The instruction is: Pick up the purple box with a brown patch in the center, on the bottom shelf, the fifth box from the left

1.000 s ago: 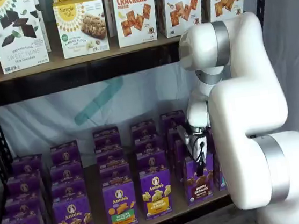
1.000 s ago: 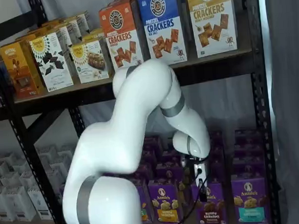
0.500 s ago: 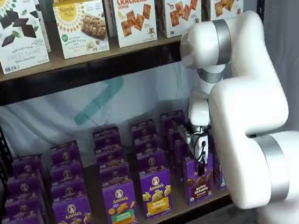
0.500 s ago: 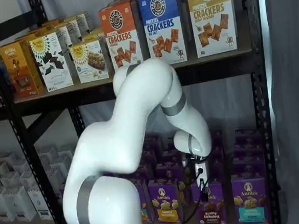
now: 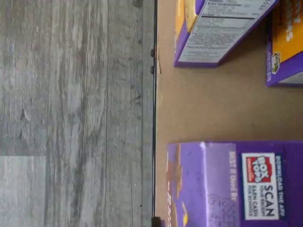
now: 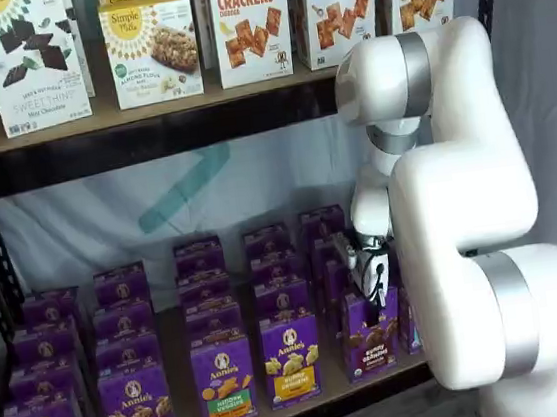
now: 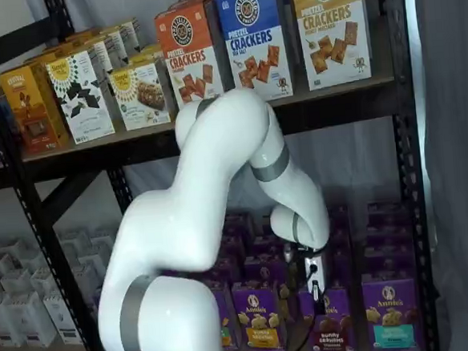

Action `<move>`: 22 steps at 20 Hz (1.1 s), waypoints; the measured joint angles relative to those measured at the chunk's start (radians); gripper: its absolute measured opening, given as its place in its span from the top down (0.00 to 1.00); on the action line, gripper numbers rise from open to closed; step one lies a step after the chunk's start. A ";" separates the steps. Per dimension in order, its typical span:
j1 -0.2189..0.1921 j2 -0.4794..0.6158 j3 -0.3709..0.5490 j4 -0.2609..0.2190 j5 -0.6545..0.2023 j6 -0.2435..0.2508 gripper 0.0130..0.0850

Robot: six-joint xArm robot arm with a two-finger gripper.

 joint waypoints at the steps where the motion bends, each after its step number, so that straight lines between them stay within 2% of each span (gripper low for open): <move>1: 0.001 0.000 0.000 0.001 -0.001 0.000 0.50; 2: 0.002 0.001 0.000 -0.002 -0.002 0.004 0.56; 9: 0.009 0.007 0.004 0.010 -0.020 -0.001 0.56; 10: 0.009 0.007 0.004 0.012 -0.019 -0.003 0.61; 11: 0.009 0.007 0.004 0.014 -0.018 -0.004 0.61; 13: 0.010 0.007 0.005 0.020 -0.019 -0.010 0.72; 22: 0.005 0.002 0.012 -0.026 -0.016 0.028 0.72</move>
